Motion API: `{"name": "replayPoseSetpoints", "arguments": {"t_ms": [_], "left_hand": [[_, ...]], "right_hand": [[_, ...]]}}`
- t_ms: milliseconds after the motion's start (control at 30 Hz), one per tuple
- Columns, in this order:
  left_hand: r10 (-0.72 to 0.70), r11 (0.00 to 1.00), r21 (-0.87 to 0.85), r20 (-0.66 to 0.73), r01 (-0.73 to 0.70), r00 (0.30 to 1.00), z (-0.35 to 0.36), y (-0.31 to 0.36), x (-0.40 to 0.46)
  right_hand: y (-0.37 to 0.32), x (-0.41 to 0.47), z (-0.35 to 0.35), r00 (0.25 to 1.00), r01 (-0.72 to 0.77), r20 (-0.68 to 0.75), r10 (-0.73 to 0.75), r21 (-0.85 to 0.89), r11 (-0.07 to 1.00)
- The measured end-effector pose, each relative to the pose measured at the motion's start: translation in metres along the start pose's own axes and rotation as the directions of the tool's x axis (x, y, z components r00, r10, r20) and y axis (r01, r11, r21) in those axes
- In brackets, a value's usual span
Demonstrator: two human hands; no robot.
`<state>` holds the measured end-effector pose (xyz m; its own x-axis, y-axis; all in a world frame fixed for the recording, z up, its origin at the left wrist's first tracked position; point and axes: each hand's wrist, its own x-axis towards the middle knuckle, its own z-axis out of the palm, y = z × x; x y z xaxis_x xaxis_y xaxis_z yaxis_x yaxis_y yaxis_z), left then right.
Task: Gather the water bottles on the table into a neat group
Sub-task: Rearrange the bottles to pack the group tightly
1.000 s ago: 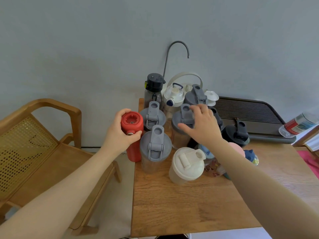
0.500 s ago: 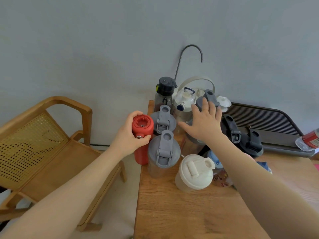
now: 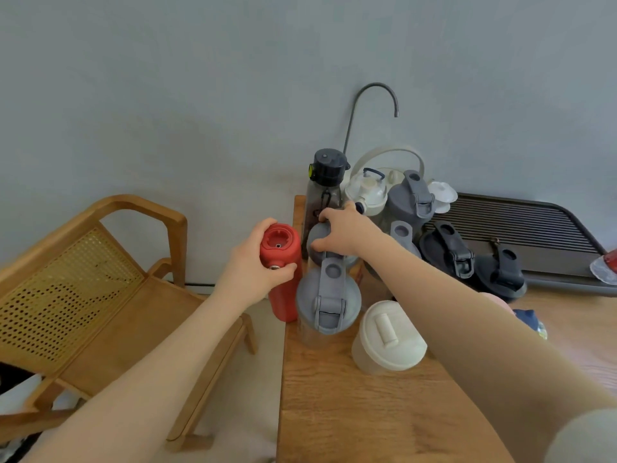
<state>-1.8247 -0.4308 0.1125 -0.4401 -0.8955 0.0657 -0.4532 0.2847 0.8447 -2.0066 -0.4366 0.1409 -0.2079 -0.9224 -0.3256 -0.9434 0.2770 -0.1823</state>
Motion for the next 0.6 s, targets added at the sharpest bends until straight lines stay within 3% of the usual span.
{"name": "replayPoseSetpoints", "arguments": {"t_ms": [200,367,600], "left_hand": [[0.034,0.999,-0.011,0.017,-0.034,0.999,0.007,0.006,0.018],[0.062,0.998,-0.004,0.056,-0.062,0.997,0.019,0.009,0.039],[0.065,0.998,0.009,0.046,-0.066,0.997,0.031,0.009,0.055]], "right_hand": [[0.011,-0.011,-0.01,0.995,0.004,-0.096,-0.022,-0.187,0.982],[0.009,-0.005,-0.012,0.999,0.034,-0.017,-0.038,-0.181,0.983],[0.019,-0.005,-0.013,0.998,-0.023,-0.066,0.011,-0.168,0.985]]}}
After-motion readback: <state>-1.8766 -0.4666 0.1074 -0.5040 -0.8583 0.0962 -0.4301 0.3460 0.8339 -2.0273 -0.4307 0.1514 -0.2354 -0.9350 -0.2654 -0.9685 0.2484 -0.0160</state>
